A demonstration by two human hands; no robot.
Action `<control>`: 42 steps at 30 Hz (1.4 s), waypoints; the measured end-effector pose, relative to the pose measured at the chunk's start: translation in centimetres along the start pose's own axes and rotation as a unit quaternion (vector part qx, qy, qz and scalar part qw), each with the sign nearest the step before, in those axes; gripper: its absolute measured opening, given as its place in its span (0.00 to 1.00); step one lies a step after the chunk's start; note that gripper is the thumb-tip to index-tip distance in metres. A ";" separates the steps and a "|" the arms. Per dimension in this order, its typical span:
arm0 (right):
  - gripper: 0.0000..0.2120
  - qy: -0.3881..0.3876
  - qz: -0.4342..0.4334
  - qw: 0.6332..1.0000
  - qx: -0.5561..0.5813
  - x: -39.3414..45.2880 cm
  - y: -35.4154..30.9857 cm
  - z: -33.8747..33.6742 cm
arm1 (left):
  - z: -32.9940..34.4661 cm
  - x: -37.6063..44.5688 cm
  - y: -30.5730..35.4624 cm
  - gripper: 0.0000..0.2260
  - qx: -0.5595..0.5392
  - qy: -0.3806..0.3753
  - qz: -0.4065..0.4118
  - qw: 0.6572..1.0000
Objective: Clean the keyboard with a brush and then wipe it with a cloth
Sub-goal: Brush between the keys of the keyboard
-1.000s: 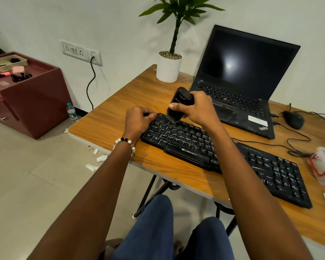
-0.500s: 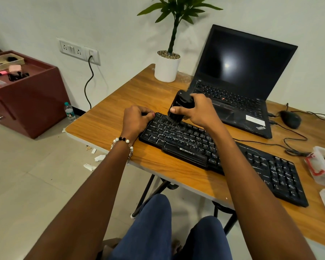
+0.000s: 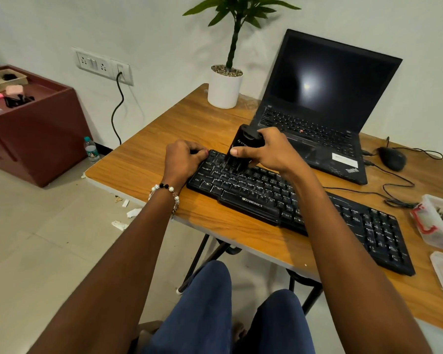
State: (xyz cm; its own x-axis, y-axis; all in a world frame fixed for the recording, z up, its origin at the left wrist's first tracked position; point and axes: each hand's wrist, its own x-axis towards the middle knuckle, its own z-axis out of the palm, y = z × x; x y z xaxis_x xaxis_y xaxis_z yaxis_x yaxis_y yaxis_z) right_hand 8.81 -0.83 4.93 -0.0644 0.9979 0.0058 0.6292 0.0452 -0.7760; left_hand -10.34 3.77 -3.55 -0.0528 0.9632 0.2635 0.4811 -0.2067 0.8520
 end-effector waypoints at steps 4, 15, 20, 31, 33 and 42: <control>0.15 0.004 -0.005 0.997 0.079 -0.3 0.2 -0.9 | 0.0 0.0 0.0 0.08 -0.002 0.003 0.001 1.000; 0.22 0.044 0.006 0.998 0.040 -1.0 1.5 -1.2 | 0.1 0.0 0.0 0.08 -0.003 0.006 -0.003 1.000; 0.21 0.132 -0.028 0.989 -0.066 -1.5 1.6 -0.7 | 0.1 0.0 -0.1 0.08 -0.005 0.011 0.004 1.000; 0.21 0.115 -0.015 0.990 -0.080 -2.1 1.3 -1.1 | 0.1 -0.1 0.1 0.09 0.003 0.009 0.005 1.000; 0.20 0.094 -0.001 0.994 -0.055 -2.3 1.4 -1.1 | 0.0 -0.1 0.2 0.09 0.004 0.010 0.008 1.000; 0.16 0.129 -0.005 0.990 -0.049 -2.6 1.5 -0.9 | 0.0 -0.1 0.3 0.09 -0.002 0.010 0.003 1.000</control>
State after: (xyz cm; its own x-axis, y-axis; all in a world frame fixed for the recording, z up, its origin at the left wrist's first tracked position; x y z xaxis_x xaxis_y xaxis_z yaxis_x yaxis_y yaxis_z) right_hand 10.60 -3.30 4.32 0.1207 0.9755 0.1842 0.7019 0.0473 -0.7107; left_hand -10.21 3.57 -3.34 -0.0673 0.9585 0.2772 0.4777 -0.2130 0.8523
